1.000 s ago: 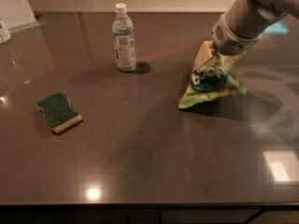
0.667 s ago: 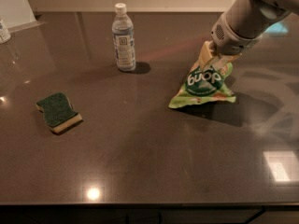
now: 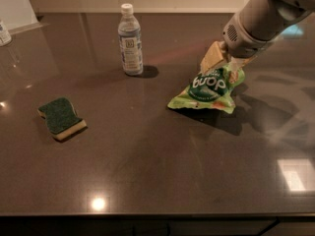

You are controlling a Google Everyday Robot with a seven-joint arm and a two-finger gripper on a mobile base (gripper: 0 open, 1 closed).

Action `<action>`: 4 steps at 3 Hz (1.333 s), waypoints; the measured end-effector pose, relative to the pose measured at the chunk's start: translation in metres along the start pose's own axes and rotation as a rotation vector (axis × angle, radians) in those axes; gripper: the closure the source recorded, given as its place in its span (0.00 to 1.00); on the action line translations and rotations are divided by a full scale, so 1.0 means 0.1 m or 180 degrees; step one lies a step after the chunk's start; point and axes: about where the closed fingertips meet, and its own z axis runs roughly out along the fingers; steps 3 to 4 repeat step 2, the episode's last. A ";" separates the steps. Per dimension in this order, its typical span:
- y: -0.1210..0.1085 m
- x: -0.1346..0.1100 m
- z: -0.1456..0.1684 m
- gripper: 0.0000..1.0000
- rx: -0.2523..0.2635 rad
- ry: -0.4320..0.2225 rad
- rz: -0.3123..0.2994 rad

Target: Move green rice chip bag near sponge

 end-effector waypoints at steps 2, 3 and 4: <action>0.02 0.00 0.00 0.00 0.0000 0.0003 -0.0010; 0.02 0.00 0.00 0.00 0.0000 0.0003 -0.0010; 0.02 0.00 0.00 0.00 0.0000 0.0003 -0.0010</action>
Offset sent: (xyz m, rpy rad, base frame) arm -0.0002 0.0006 0.0000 -0.0008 0.0003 0.0010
